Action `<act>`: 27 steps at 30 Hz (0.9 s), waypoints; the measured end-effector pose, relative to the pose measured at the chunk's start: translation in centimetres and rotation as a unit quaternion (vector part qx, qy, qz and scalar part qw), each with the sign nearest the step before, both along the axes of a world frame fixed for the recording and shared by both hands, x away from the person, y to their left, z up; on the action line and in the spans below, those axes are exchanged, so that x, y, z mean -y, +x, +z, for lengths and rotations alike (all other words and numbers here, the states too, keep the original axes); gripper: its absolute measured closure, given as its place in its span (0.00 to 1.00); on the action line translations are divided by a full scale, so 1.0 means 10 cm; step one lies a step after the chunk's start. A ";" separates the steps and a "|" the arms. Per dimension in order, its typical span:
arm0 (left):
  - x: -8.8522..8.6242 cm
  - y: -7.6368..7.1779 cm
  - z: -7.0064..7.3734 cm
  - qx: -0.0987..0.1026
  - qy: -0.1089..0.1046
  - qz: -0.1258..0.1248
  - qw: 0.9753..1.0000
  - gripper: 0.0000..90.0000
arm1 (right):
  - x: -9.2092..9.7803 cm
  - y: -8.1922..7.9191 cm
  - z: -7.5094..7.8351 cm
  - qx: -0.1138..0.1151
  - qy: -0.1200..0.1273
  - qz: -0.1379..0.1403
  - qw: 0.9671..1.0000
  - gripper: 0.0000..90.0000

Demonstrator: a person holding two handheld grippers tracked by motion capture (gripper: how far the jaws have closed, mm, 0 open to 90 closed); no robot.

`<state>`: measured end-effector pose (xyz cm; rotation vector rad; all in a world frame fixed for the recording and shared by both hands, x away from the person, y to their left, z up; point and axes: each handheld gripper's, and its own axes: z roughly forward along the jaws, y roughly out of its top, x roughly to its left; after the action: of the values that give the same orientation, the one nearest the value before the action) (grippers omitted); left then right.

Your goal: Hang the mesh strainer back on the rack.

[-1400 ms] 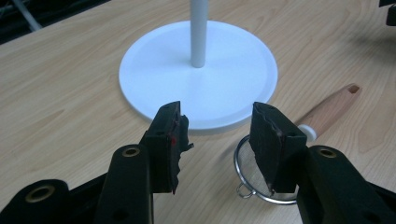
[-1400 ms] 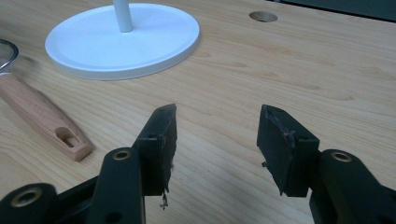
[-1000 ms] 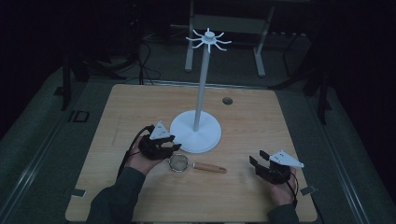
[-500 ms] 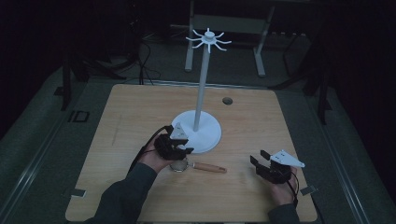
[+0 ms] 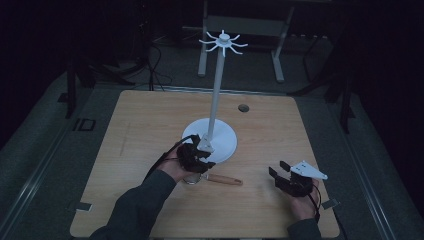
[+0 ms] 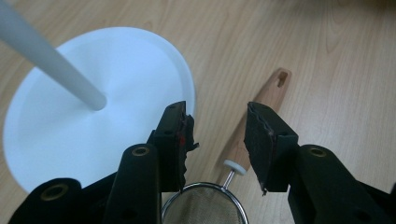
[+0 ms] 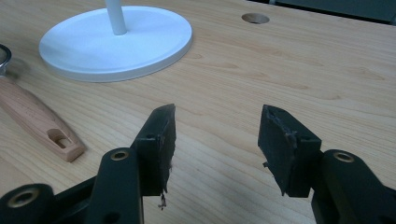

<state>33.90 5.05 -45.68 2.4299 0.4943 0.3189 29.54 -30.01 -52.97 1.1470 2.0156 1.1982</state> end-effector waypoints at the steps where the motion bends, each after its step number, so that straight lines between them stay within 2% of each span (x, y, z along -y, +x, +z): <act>1: 0.02 0.00 -0.01 -0.001 0.004 -0.003 1.000 0.66 | 0.00 0.00 0.00 0.000 0.000 0.000 1.000 0.51; 4: 0.10 0.01 -0.04 -0.001 0.021 -0.017 1.000 0.66 | 0.01 0.00 0.00 -0.001 0.000 0.000 1.000 0.51; 9: 0.17 0.03 -0.09 -0.010 0.034 -0.026 0.999 0.66 | 0.01 -0.01 0.00 -0.002 0.002 -0.002 1.000 0.51; 14: 0.23 0.05 -0.13 -0.010 0.056 -0.038 0.998 0.66 | 0.03 -0.02 0.00 -0.002 0.001 -0.002 1.000 0.51; 16: 0.25 0.05 -0.14 -0.010 0.058 -0.039 0.997 0.66 | 0.03 -0.02 0.00 -0.002 0.001 -0.003 1.000 0.51; 25: 0.36 0.07 -0.28 -0.021 0.105 -0.055 0.993 0.66 | 0.03 -0.03 -0.01 -0.004 0.000 -0.003 1.000 0.50; 27: 0.37 0.06 -0.30 -0.026 0.108 -0.057 0.992 0.67 | 0.03 -0.03 -0.01 -0.003 0.000 -0.003 1.000 0.50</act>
<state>34.54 1.32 -48.69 2.6700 0.3566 0.2715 29.27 -30.33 -53.05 1.1578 2.0161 1.1937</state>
